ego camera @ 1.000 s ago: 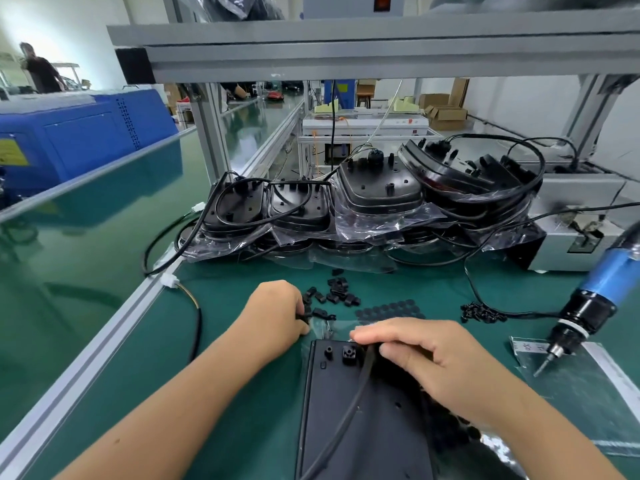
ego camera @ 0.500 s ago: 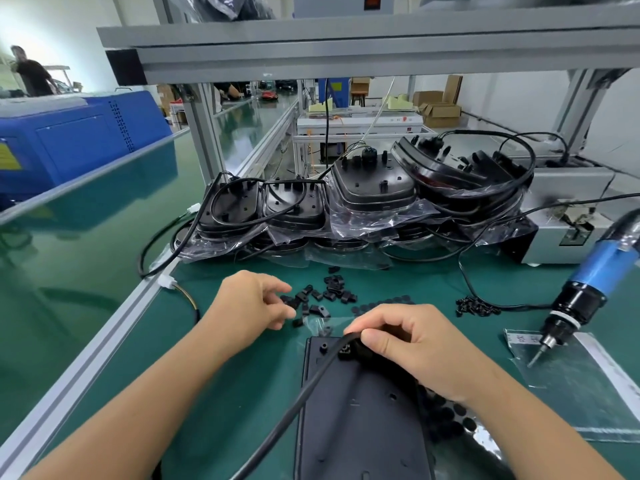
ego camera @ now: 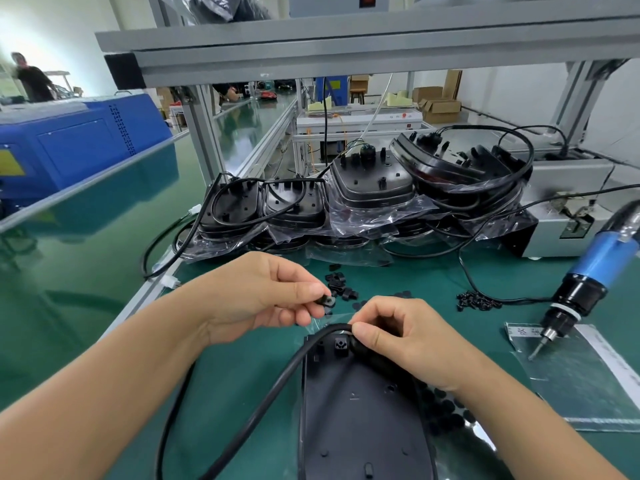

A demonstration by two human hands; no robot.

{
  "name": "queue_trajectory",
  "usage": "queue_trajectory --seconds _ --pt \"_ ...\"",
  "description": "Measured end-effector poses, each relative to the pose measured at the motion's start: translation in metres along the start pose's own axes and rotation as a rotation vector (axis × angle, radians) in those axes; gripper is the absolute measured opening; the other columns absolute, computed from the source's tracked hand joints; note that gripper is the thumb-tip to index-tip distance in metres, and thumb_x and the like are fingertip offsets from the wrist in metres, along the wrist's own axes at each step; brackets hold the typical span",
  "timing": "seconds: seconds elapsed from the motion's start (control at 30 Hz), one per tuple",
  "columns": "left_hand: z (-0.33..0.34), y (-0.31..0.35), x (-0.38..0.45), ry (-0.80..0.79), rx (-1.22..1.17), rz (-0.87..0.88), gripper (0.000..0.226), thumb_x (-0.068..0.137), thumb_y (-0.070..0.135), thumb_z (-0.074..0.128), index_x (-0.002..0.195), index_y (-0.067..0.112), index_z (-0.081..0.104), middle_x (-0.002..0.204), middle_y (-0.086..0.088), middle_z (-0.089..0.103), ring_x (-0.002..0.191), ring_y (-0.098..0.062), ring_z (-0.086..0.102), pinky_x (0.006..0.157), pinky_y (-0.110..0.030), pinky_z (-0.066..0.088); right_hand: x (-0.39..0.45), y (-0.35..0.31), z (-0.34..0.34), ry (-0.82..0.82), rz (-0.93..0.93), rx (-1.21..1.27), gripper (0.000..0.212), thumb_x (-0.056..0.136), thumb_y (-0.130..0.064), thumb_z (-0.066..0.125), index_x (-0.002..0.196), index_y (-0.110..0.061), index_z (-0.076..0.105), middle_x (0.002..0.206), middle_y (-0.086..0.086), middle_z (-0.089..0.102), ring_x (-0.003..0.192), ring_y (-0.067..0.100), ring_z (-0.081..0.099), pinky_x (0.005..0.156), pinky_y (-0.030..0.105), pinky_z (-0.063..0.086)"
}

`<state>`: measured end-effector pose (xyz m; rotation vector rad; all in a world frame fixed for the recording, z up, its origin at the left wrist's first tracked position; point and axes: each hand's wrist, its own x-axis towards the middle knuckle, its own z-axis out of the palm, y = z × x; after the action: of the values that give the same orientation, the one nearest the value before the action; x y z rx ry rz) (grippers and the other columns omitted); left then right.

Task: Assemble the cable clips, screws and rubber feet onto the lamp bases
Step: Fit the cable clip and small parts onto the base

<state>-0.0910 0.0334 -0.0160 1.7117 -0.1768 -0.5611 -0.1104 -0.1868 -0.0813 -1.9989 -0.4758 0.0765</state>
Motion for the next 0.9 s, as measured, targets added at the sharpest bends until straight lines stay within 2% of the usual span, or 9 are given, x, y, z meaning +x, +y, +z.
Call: queue_trajectory --seconds 0.1,0.2,0.47,0.67,0.77,0.9 --pt "0.003 0.0 0.005 0.037 0.11 -0.027 0.023 0.068 0.02 0.076 0.083 0.004 0.076 0.073 -0.011 0.071 0.054 -0.008 0.06 0.049 -0.013 0.047 0.0 -0.003 0.003 0.013 -0.003 -0.012 0.015 0.089 -0.021 0.067 0.074 -0.026 0.066 0.07 -0.014 0.066 0.063 -0.005 0.055 0.064 0.009 0.042" --pt "0.006 0.002 0.008 0.073 0.251 -0.04 0.006 0.079 0.013 0.075 0.079 0.007 0.077 0.069 -0.008 0.071 0.054 -0.009 0.057 0.049 -0.013 0.046 0.001 -0.005 0.006 0.022 -0.006 0.001 0.016 0.088 -0.02 0.067 0.072 -0.023 0.065 0.069 -0.012 0.066 0.061 -0.004 0.055 0.063 0.01 0.041" --pt "0.008 0.009 0.013 0.06 0.424 -0.021 0.007 0.082 0.013 0.074 0.078 0.008 0.077 0.067 -0.006 0.071 0.057 -0.011 0.056 0.051 -0.015 0.047 0.001 -0.007 0.008 0.031 -0.008 0.016 0.017 0.087 -0.021 0.068 0.07 -0.024 0.064 0.068 -0.011 0.066 0.061 -0.003 0.054 0.063 0.011 0.042" --pt "0.014 0.016 0.014 0.025 0.537 0.032 0.008 0.084 0.01 0.073 0.078 0.007 0.076 0.064 -0.004 0.071 0.049 -0.005 0.056 0.049 -0.013 0.045 0.0 -0.008 0.009 0.035 -0.013 0.026 0.018 0.088 -0.018 0.067 0.071 -0.022 0.064 0.066 -0.013 0.063 0.06 -0.003 0.053 0.062 0.011 0.041" --pt "0.013 0.017 0.016 0.067 0.615 0.068 0.009 0.085 0.013 0.073 0.077 0.01 0.076 0.065 -0.004 0.072 0.051 -0.005 0.059 0.05 -0.013 0.045 -0.001 -0.009 0.009 0.034 -0.012 0.025 0.018 0.088 -0.019 0.066 0.071 -0.022 0.063 0.065 -0.013 0.063 0.059 -0.003 0.052 0.062 0.01 0.041" --pt "0.013 0.016 0.016 0.045 0.66 0.054 0.01 0.085 0.014 0.073 0.076 0.014 0.076 0.065 -0.005 0.072 0.052 -0.008 0.057 0.052 -0.015 0.045 -0.001 -0.009 0.009 0.04 -0.017 0.017 0.018 0.088 -0.018 0.066 0.07 -0.022 0.063 0.064 -0.015 0.062 0.059 -0.003 0.052 0.062 0.01 0.041"
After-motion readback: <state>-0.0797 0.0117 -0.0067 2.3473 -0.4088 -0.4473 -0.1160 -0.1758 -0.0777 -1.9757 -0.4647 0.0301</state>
